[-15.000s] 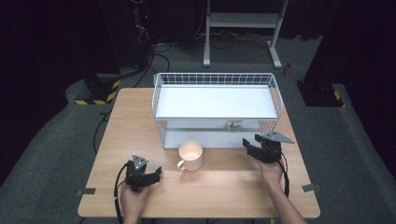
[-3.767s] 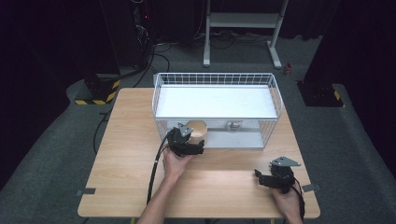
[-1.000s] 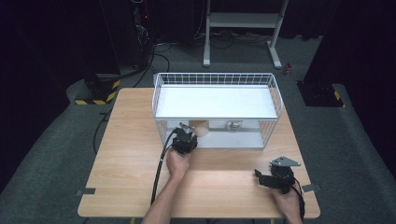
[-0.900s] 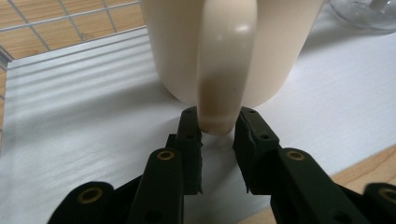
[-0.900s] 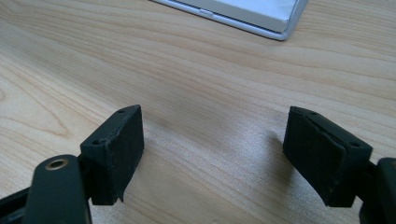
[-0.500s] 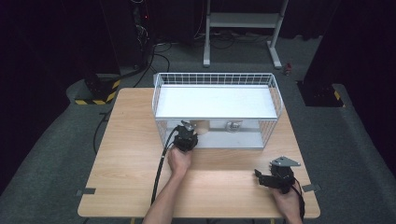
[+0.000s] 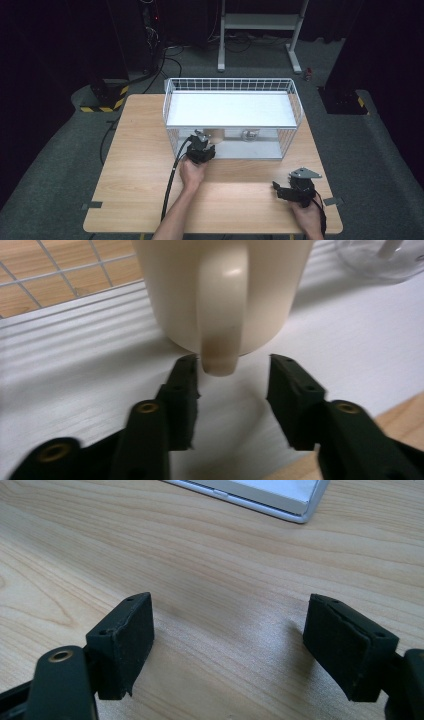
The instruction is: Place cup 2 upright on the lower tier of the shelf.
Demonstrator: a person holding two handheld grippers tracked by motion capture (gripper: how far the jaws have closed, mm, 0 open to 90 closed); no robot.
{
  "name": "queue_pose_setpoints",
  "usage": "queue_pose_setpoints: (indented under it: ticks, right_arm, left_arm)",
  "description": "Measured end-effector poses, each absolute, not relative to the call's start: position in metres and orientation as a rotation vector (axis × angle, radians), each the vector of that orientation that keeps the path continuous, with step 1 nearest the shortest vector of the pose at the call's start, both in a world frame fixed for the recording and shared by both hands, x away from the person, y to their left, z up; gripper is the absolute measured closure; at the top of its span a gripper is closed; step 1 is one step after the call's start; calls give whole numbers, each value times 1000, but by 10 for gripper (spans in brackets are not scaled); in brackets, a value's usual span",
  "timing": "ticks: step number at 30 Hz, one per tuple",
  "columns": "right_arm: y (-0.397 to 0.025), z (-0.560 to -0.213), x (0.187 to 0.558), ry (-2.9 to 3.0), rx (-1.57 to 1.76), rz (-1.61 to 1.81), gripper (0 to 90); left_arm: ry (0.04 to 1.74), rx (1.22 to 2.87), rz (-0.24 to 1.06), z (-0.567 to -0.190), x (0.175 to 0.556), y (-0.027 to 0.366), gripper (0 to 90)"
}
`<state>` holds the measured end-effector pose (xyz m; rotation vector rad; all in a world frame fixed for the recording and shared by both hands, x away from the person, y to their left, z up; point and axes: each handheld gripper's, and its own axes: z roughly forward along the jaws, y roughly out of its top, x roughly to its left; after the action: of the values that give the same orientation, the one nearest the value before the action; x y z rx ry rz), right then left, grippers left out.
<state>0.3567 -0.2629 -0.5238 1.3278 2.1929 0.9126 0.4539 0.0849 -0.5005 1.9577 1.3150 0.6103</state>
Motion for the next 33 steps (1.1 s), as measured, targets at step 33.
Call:
queue_pose_setpoints:
  ticks: [33]
  right_arm:
    - [-263,-524,357,2193,1328,913,206]
  left_arm:
    - [1218,1884,538,-470,412,113,225]
